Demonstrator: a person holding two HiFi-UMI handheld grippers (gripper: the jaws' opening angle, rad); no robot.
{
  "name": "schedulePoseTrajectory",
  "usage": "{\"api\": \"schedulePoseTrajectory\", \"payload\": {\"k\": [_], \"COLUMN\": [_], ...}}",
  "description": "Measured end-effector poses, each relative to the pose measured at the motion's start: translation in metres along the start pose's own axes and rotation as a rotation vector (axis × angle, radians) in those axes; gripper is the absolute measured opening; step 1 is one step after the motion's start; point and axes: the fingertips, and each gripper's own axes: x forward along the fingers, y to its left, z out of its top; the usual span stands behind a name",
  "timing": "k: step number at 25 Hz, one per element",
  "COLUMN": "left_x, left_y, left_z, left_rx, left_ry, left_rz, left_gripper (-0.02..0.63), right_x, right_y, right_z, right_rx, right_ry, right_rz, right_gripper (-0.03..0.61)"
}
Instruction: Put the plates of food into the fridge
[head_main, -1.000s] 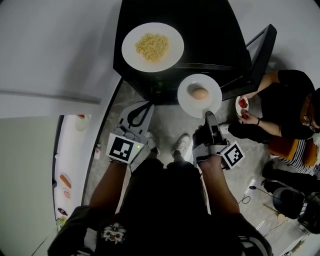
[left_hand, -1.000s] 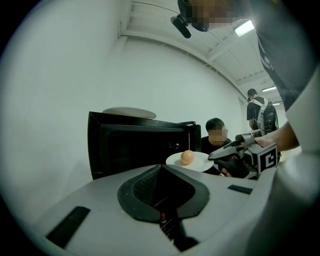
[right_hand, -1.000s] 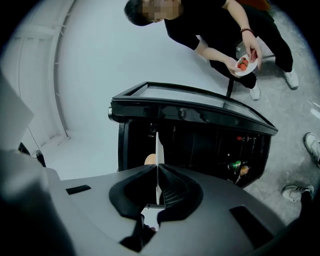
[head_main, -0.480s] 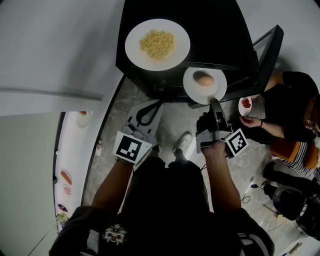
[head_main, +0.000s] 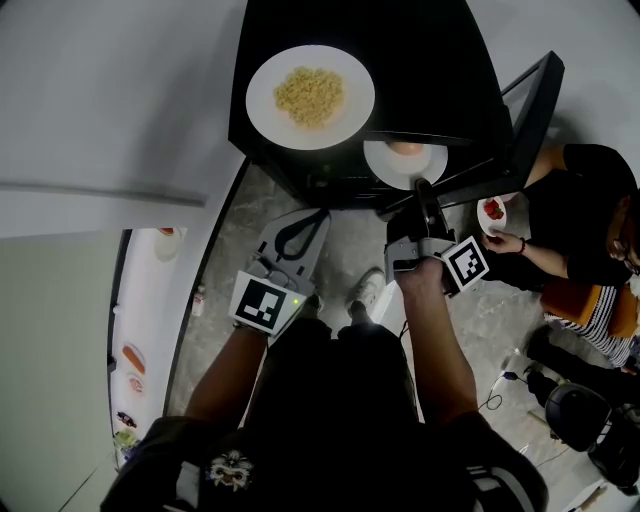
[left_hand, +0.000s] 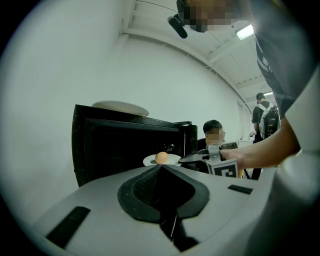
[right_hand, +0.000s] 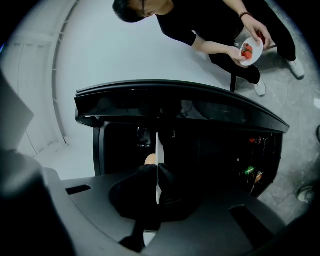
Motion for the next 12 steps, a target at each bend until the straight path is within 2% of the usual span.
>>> {"api": "schedulePoseTrajectory", "payload": {"k": [12], "left_x": [-0.004], "left_y": [0.004], "left_z": [-0.005], "left_rx": [-0.003], "left_ry": [0.011], "left_rz": [0.012], "left_gripper": [0.021], "right_x": [0.039], "right_y": [-0.001], "right_z": [0.001], "right_rx": [0.016], "right_ry": [-0.057], "right_rz": [-0.008], "right_gripper": [0.029]}}
